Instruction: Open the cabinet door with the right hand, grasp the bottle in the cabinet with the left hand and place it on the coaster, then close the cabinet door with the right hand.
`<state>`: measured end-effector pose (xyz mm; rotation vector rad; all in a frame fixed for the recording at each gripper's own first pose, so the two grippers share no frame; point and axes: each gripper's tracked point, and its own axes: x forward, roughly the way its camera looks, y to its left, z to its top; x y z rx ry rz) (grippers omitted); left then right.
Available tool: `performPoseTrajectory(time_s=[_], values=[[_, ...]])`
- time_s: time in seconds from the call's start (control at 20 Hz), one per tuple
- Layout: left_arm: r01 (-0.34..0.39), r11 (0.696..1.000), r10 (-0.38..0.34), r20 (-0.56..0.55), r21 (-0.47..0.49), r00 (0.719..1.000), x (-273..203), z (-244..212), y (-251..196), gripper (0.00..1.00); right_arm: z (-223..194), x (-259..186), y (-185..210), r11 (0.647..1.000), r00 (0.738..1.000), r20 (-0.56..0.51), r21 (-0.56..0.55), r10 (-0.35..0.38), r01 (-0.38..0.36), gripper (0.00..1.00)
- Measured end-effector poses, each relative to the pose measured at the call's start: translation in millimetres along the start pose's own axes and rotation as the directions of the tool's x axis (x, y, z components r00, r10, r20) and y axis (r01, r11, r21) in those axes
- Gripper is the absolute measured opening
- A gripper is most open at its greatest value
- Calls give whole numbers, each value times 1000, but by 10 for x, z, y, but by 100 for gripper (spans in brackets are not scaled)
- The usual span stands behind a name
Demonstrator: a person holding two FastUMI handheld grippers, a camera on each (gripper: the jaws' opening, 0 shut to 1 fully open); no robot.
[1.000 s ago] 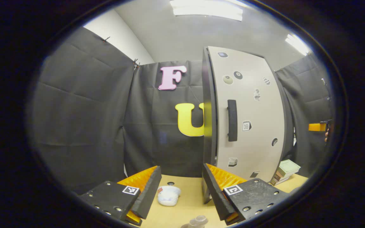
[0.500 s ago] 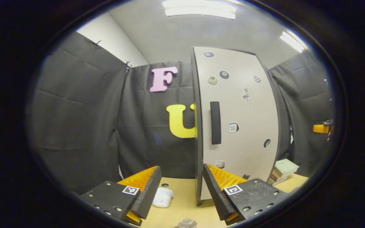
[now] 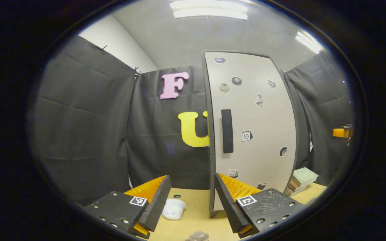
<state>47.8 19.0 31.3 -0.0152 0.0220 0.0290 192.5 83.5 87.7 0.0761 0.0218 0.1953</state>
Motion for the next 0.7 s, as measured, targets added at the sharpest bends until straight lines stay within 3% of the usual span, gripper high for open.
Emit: performPoseTrajectory(time_s=[0.7], values=[[-35,999,35,3,1,999,-127,-6,193,82,38,-75,80,999,999,26,-26,43,-42,98]])
